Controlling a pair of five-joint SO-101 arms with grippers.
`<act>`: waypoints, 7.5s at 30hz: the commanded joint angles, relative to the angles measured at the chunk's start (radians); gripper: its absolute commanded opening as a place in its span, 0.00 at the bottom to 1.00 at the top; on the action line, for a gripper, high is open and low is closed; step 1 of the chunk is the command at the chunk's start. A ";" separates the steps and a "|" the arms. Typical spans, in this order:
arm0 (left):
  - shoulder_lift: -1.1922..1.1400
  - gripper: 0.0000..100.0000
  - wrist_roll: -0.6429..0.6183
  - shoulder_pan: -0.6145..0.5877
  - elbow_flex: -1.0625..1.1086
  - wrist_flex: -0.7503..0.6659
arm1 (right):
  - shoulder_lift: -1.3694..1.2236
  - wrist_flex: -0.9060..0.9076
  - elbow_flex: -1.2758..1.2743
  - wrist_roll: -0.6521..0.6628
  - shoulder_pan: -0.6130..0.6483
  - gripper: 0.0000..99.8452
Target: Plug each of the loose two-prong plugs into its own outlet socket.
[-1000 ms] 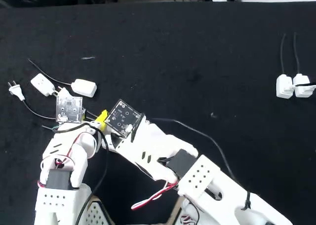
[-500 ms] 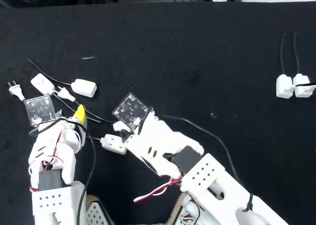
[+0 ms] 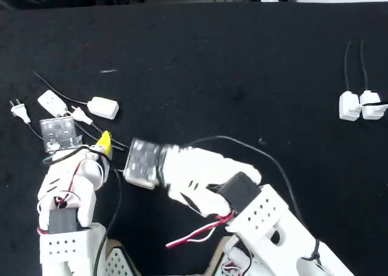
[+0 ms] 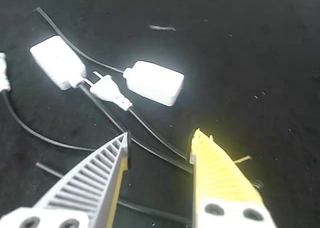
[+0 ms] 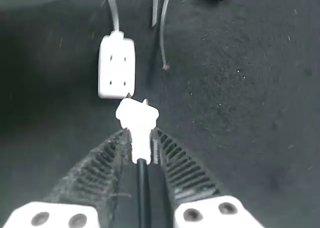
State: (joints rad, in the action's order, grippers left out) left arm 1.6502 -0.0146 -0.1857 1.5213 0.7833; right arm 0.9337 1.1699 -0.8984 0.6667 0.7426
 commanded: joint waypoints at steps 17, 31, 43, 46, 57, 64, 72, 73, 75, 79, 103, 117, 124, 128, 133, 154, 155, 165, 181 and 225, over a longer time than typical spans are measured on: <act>-0.715 0.21 0.054 0.077 -0.352 0.003 | -0.125 0.193 0.232 0.301 -0.319 0.01; -0.997 0.21 0.229 0.074 -0.636 0.336 | -0.246 0.236 0.306 0.269 -0.382 0.01; -1.267 0.21 0.232 0.196 -0.693 0.333 | -0.246 0.293 0.302 0.328 -0.385 0.01; -1.298 0.21 0.227 0.280 -0.693 0.333 | -0.246 0.319 0.300 0.328 -0.385 0.01; -1.298 0.21 0.133 0.499 -0.641 0.224 | -0.245 0.381 0.298 0.322 -0.385 0.01; -1.298 0.21 0.140 0.334 -0.720 0.341 | -0.145 0.338 0.185 0.325 -0.377 0.01; -1.298 0.21 0.152 0.094 -0.862 0.523 | -0.053 0.313 0.042 0.554 -0.377 0.01; -1.298 0.21 0.184 0.064 -0.878 0.549 | -0.053 0.313 0.042 0.571 -0.377 0.01; -1.298 0.21 0.269 -0.004 -0.895 0.597 | -0.054 0.307 0.054 0.582 -0.351 0.01; -1.298 0.21 0.370 -0.191 -0.872 0.626 | -0.058 0.307 0.097 0.575 -0.226 0.01; -1.298 0.21 0.480 -0.549 -0.455 0.180 | -0.622 0.437 0.536 0.405 -0.025 0.01; -1.298 0.21 0.483 -0.550 -0.450 0.180 | -0.728 0.299 0.437 0.230 0.123 0.01; -1.298 0.21 0.483 -0.552 -0.449 0.180 | -0.769 0.267 0.420 0.245 0.057 0.01; -1.298 0.21 0.483 -0.552 -0.449 0.180 | -0.774 0.258 0.418 0.313 -0.052 0.01; -1.298 0.21 0.483 -0.552 -0.449 0.180 | -0.773 0.258 0.418 0.362 -0.120 0.01; -1.298 0.21 0.483 -0.552 -0.449 0.180 | -0.705 0.356 0.481 0.621 -0.144 0.01; -1.298 0.21 0.483 -0.552 -0.449 0.180 | -0.694 0.354 0.489 0.669 -0.144 0.01; -1.298 0.21 0.483 -0.552 -0.447 0.180 | -0.677 0.301 0.532 0.996 -0.149 0.01; -1.298 0.21 0.483 -0.552 -0.447 0.180 | -0.679 0.114 0.432 1.036 -0.147 0.01; -1.298 0.21 0.480 -0.553 -0.449 0.180 | -0.670 0.213 0.536 0.974 -0.086 0.01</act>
State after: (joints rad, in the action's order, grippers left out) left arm 0.3644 0.4810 -0.7503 1.0503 0.9920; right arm 0.2217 1.3188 -0.4565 1.6533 0.6460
